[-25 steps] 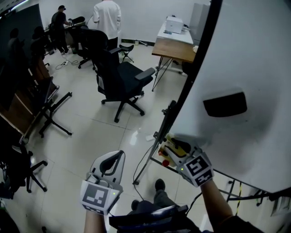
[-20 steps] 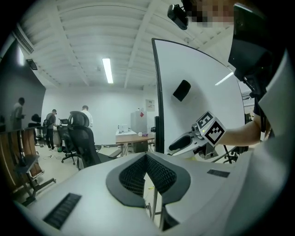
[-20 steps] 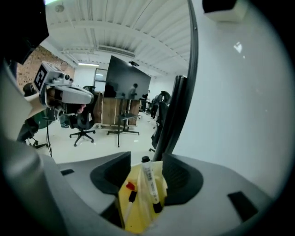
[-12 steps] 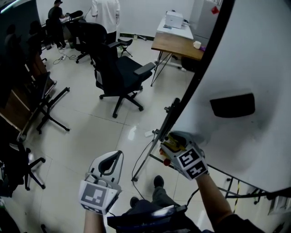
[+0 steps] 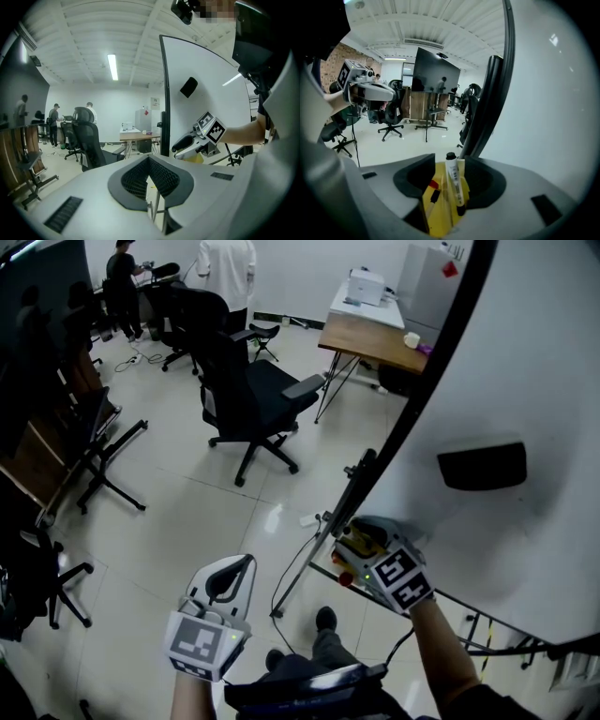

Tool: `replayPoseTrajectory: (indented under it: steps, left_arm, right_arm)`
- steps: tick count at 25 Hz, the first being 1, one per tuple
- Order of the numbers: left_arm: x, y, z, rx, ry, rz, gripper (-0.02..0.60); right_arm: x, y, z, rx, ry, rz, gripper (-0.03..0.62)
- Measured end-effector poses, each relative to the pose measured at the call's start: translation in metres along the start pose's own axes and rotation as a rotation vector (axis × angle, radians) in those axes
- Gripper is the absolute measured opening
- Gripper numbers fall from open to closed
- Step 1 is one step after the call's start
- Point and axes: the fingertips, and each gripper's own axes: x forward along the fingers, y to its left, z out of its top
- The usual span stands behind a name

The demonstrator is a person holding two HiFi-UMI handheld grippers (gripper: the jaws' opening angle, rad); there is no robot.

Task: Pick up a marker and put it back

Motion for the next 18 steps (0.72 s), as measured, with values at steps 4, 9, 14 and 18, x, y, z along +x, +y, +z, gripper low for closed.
replayPoseTrajectory:
  steps: [4, 9, 14, 18]
  left_arm:
    - [-0.003, -0.001, -0.001, -0.007, -0.004, 0.004, 0.000]
    - [-0.005, -0.001, 0.000, -0.005, 0.001, 0.011, 0.000]
    - [-0.005, -0.002, 0.000, 0.002, 0.007, 0.015, 0.000]
    - [-0.006, -0.003, 0.002, 0.009, 0.005, 0.016, 0.000]
  right_arm:
    - [0.000, 0.005, 0.000, -0.008, -0.011, 0.021, 0.164]
    - [-0.004, 0.000, 0.003, -0.079, -0.035, -0.020, 0.107]
    - [-0.005, 0.001, 0.005, -0.144, -0.056, -0.042, 0.087]
    - [-0.011, 0.000, 0.012, -0.134, -0.106, -0.059, 0.083]
